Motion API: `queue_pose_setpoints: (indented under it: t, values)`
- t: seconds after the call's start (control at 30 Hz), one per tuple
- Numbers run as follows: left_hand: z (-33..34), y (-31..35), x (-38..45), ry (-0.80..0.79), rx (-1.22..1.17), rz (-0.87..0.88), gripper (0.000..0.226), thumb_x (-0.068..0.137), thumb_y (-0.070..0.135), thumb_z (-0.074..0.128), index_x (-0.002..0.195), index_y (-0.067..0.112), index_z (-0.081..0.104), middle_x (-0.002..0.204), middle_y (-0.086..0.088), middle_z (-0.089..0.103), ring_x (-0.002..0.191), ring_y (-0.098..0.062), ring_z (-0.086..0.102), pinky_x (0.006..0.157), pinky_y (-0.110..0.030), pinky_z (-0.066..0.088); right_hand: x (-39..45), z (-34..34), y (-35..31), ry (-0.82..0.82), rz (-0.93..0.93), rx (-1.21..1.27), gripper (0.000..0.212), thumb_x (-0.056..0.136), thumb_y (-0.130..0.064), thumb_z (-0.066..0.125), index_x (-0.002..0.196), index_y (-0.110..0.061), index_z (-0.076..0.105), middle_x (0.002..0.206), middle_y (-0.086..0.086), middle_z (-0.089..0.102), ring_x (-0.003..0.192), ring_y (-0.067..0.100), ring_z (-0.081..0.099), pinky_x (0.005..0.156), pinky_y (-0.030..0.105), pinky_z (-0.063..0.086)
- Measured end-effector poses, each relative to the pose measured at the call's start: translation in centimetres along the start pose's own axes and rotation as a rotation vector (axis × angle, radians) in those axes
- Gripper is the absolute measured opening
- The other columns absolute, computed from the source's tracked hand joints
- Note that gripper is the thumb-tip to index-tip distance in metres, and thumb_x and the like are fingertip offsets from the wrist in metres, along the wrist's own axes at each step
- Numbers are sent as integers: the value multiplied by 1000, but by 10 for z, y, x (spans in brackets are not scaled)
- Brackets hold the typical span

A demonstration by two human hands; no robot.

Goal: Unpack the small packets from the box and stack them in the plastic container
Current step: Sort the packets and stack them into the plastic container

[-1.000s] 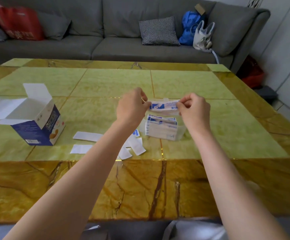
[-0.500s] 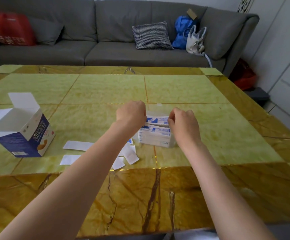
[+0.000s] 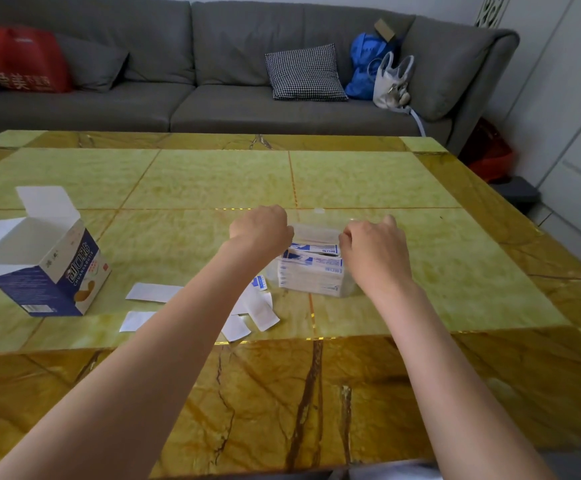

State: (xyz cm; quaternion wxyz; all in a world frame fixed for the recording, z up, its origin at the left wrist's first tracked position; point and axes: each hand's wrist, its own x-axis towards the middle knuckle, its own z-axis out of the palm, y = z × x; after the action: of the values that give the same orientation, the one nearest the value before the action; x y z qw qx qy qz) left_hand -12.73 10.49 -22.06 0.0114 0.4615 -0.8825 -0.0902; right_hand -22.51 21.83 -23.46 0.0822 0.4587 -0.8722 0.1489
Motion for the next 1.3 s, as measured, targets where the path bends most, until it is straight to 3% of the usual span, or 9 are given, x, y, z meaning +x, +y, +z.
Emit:
queue_pose_setpoints:
  t: [0.13,0.3,0.57,0.7,0.83,0.97,1.07,1.2,1.3]
  values:
    - [-1,3,0,-38,2,3,40,98,33,31,107,5,59,100,-10,66,96,-29,63,71,-30,42,-3,0,-2,-152,-38,-51,38,100,-30,32,97,-13,66,102,8,67,118,32,38,91,39,32]
    - [-3,5,1,-68,-12,30,38,97,36,33,95,10,60,65,0,61,77,-22,63,66,-26,41,-2,0,-3,-145,-25,-73,41,99,-32,31,96,-11,66,101,9,67,116,31,40,91,39,32]
    - [-21,-19,-11,208,-219,33,39,96,30,36,89,5,66,89,-8,72,74,-28,67,75,-38,56,-2,-19,-20,128,-87,131,41,98,-28,35,71,-10,59,69,11,57,88,33,50,84,37,36]
    - [-28,-47,-35,312,-346,31,32,93,21,40,84,7,68,81,-2,73,52,-15,61,65,-31,54,-19,-27,-57,-21,-310,444,40,95,-23,45,69,3,60,66,17,62,64,34,54,63,38,45]
    - [-11,-81,-63,138,-230,30,22,91,16,48,106,15,64,108,-5,69,91,-23,66,82,-32,51,-37,3,-84,-367,-362,264,26,93,-26,48,95,-5,64,92,12,65,82,29,62,73,36,52]
    - [22,-102,-88,-196,-64,285,51,90,7,50,138,19,42,145,0,40,132,-18,39,104,-25,27,-55,30,-93,-466,-376,85,9,89,-25,54,93,-17,54,98,7,53,102,29,59,74,32,44]
    - [39,-115,-91,-187,-75,318,50,85,16,61,133,20,49,138,2,49,127,-20,44,105,-32,33,-57,31,-93,-460,-393,90,31,84,-27,61,111,-13,54,111,4,54,106,25,54,80,36,45]
    - [47,-127,-91,-41,-143,302,41,81,24,68,121,21,60,127,3,57,115,-22,52,97,-36,41,-57,34,-92,-322,-456,50,23,88,-17,49,110,-12,53,102,4,59,103,25,52,69,32,41]
    - [48,-125,-89,53,-80,314,31,83,30,66,113,24,64,115,5,60,105,-19,53,88,-32,43,-55,37,-90,-417,-448,108,27,89,-24,51,114,-14,53,110,4,55,109,26,48,84,34,43]
